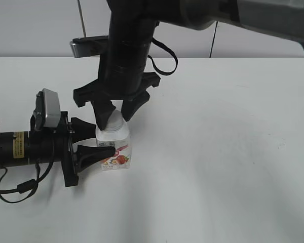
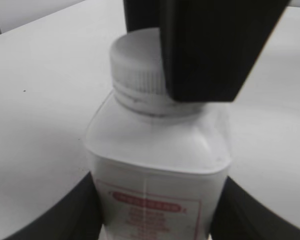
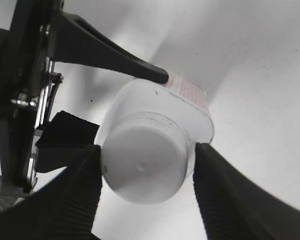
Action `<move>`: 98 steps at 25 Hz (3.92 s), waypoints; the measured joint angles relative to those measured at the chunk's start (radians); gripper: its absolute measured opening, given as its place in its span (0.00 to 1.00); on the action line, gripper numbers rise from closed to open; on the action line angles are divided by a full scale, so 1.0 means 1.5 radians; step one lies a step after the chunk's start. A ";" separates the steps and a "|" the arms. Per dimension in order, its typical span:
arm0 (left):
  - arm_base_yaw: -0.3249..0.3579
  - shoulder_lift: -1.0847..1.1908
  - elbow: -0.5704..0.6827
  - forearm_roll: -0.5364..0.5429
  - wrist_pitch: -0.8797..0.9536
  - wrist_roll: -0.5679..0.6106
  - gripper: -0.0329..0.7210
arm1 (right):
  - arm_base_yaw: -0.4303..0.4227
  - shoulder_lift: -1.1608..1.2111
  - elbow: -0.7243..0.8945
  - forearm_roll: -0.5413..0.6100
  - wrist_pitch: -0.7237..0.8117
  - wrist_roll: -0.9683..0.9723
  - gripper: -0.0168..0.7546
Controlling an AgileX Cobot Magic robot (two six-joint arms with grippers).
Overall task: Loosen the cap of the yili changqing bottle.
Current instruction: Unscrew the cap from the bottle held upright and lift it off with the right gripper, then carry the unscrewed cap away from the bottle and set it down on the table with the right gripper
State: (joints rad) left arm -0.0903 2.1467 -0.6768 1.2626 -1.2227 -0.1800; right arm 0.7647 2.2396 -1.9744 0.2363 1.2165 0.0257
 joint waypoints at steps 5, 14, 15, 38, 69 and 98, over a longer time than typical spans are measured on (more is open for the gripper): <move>0.000 0.000 0.000 -0.002 0.000 0.000 0.54 | 0.001 0.000 -0.001 0.001 0.000 -0.017 0.54; 0.000 0.000 0.000 0.001 0.000 0.000 0.54 | 0.001 0.000 -0.002 0.000 0.000 -0.378 0.54; 0.000 0.000 0.000 0.001 0.000 0.000 0.54 | 0.001 0.000 -0.003 0.000 0.000 -0.432 0.53; 0.000 0.000 0.000 0.003 0.001 0.000 0.54 | 0.001 -0.045 -0.005 -0.003 0.000 -0.546 0.53; 0.000 0.000 0.000 0.004 0.001 0.000 0.54 | -0.211 -0.199 0.168 -0.110 0.001 0.109 0.53; 0.000 0.000 0.000 0.005 0.000 0.000 0.54 | -0.338 -0.219 0.620 -0.055 -0.433 0.047 0.52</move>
State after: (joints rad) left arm -0.0903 2.1467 -0.6768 1.2701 -1.2225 -0.1800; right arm 0.2569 1.9111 -1.0438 0.1540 0.5671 0.0962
